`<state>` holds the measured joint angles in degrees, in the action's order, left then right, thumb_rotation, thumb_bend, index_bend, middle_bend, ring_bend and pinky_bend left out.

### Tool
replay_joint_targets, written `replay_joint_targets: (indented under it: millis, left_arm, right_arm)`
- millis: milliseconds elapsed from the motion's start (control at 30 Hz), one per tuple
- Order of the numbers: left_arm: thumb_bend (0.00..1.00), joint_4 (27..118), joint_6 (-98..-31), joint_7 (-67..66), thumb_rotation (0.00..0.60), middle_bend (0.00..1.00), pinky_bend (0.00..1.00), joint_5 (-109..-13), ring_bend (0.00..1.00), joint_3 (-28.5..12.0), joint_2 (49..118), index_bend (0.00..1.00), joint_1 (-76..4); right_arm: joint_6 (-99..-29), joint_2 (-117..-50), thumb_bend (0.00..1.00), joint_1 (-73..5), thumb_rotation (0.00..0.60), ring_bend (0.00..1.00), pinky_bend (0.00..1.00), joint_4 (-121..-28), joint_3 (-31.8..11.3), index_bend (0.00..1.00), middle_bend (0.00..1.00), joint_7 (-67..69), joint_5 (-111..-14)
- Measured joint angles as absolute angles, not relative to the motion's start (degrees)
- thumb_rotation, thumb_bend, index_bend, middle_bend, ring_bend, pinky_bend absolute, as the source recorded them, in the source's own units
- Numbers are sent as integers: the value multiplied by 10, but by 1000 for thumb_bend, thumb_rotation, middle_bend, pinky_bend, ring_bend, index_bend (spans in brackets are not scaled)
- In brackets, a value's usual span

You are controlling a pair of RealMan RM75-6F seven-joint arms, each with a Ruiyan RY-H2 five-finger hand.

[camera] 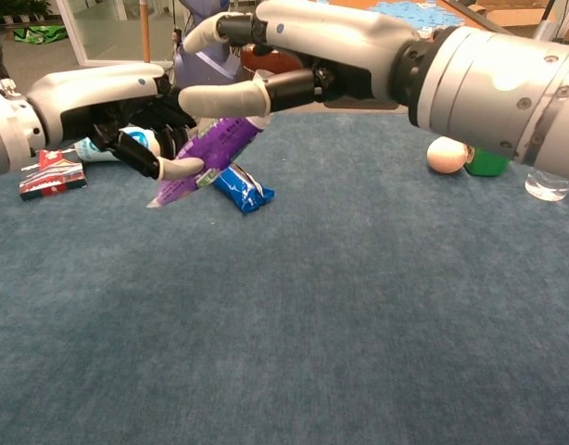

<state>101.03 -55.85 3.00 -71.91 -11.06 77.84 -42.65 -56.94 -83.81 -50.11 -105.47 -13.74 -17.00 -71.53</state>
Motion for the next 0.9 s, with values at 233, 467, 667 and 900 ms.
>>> replay_joint_targets:
  millis: [233,467,667,900]
  left_arm:
    - [469,1016,-553,33,600,726,436,-712,470,-118,779,625,-430]
    - [469,1017,-553,34,600,726,436,-710,470,-122,782,625,-433]
    - [469,1019,-553,49,600,726,436,-706,470,-127,782,625,-432]
    - [469,1014,-558,74,600,726,436,-714,469,-129,784,625,-428]
  right_arm:
    - [-563,-843,50,-511,207,0,0,-1056,-143,0,0,-180,-703]
    - [-559,-846,51,-521,207,0,0,-1059,-148,0,0,-194,-690]
    - [-562,-850,52,-526,208,0,0,-1058,-151,0,0,-199,-683]
    - [-566,-852,52,-527,207,0,0,-1053,-153,0,0,-193,-678]
